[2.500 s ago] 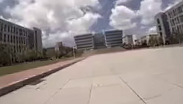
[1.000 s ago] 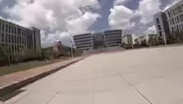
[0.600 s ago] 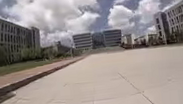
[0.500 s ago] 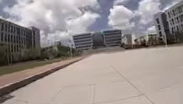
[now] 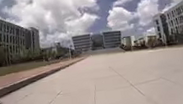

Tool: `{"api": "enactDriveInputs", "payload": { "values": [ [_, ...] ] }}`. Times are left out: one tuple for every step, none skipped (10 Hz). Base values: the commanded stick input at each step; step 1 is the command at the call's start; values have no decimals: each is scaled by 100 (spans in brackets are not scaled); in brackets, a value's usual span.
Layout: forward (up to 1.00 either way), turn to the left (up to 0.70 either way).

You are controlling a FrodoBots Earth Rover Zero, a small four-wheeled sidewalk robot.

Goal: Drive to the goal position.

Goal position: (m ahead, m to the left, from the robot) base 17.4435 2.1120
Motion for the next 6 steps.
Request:
{"api": "enactDriveInputs", "payload": {
  "values": [
    [70,0],
    [70,0],
    [70,0],
    [70,0],
    [70,0],
    [70,0]
  ]
}}
